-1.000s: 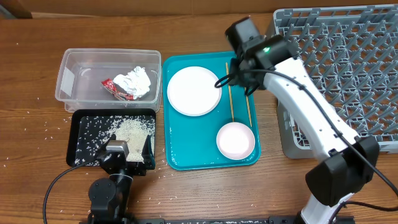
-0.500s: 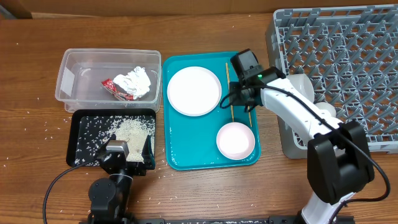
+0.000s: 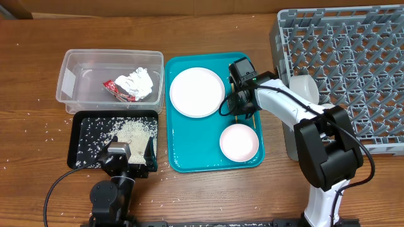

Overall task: Sort waste into correct bins and load items into the dishwasher
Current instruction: 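Grasp a wooden chopstick and place it in the dish rack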

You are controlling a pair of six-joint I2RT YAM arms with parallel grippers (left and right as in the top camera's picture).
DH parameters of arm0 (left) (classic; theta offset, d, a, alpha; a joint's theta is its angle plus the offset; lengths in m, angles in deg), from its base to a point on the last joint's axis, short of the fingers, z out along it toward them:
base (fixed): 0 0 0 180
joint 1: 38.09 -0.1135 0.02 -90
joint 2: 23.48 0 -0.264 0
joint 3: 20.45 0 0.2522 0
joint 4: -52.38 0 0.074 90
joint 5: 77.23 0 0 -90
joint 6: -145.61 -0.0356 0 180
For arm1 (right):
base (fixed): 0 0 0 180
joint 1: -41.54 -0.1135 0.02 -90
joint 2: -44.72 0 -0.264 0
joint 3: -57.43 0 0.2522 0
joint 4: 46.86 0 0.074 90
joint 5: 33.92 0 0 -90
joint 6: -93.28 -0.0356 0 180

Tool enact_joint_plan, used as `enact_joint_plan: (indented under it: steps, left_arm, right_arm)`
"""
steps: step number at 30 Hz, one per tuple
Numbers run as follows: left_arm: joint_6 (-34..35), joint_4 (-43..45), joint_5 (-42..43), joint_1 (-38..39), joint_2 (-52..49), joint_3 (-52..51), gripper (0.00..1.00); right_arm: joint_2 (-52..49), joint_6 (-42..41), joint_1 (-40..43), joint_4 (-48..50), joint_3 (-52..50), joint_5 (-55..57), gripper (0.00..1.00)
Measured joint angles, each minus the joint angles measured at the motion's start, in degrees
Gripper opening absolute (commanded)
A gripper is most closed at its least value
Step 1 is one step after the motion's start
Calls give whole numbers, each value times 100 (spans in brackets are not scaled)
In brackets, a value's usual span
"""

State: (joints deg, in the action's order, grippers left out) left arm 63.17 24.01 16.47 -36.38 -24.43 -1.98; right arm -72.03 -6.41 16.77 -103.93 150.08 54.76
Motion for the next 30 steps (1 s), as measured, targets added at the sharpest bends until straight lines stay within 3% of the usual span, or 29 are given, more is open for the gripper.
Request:
enact_joint_plan:
  steps: [6, 11, 19, 24, 30]
  left_arm:
    - [0, 2, 2, 0, 0, 0, 100]
    - [0, 4, 2, 0, 0, 0, 100]
    - [0, 0, 2, 0, 0, 0, 100]
    - [0, 2, 2, 0, 0, 0, 100]
    - [0, 2, 2, 0, 0, 0, 100]
  right_arm:
    - [-87, -81, 33, -719, 376, -22, 4]
    - [-48, -188, 297, -1534, 1453, -17, 4]
    - [1049, -219, 1147, -2280, 2208, 350, 4]
    - [1438, 273, 2022, -2677, 2299, 1126, 4]
    - [1333, 1021, 2682, -2452, 1895, 1515, 4]
